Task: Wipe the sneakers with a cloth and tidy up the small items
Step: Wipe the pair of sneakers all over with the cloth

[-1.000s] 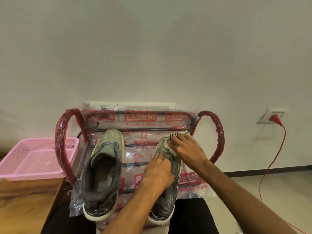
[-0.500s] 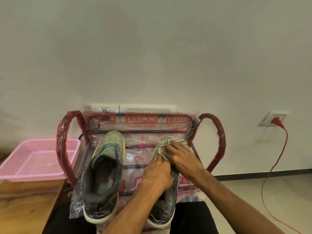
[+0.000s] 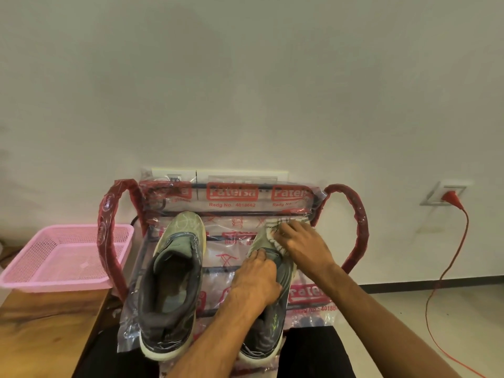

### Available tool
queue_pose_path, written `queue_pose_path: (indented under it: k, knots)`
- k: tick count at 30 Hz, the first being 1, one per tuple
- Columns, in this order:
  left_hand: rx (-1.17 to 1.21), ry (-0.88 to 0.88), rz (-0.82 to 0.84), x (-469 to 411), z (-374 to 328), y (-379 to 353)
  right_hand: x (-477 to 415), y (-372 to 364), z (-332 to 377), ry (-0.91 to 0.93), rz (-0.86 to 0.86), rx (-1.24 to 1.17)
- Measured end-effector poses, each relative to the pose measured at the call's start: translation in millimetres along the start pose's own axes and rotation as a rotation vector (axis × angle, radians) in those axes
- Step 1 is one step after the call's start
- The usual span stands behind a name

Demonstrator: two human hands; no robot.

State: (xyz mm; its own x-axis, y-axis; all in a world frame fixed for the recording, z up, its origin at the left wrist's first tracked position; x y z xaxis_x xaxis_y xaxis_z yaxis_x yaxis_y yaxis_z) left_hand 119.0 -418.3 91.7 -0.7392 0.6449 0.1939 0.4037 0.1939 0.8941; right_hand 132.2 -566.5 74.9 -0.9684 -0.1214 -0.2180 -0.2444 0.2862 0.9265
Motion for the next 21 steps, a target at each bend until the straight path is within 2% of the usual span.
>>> queue_pose_path:
  k: [3, 7, 9, 14, 17, 21]
  knots:
    - [0.001, 0.006, 0.008, 0.1, 0.2, 0.2, -8.2, 5.5, 2.6, -0.139, 0.014, 0.001]
    - [-0.006, 0.008, -0.001, 0.4, 0.5, -0.7, 6.5, 4.9, 9.6, 0.033, -0.009, -0.055]
    - [-0.013, -0.005, -0.002, 0.6, -1.0, -1.6, 15.9, 3.4, -2.6, 0.062, -0.015, -0.075]
    - [-0.022, -0.018, -0.029, 1.0, -6.0, -2.1, 16.7, 3.5, 7.3, -0.168, 0.042, -0.107]
    - [-0.013, -0.016, -0.032, 3.2, -5.1, -1.9, 22.4, 6.3, 17.4, -0.267, 0.034, -0.224]
    - [-0.015, -0.024, -0.044, 5.2, -4.6, -2.3, 42.7, 5.9, 11.9, -0.208, 0.063, -0.341]
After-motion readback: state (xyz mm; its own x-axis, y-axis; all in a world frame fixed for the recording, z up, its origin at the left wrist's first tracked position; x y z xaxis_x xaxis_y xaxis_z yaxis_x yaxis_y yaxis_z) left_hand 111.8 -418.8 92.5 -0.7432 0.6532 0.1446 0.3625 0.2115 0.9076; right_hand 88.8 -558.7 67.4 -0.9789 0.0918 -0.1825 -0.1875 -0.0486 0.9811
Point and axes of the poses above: each hand's wrist, its own x-axis away from the middle knuckle, its own y-axis out of the back of the hand, z = x × y, the point moved 1 cm from there along -x, towards the middle knuckle, and after that the axes turned 8 degrees about -y, right-handed, at the moved point
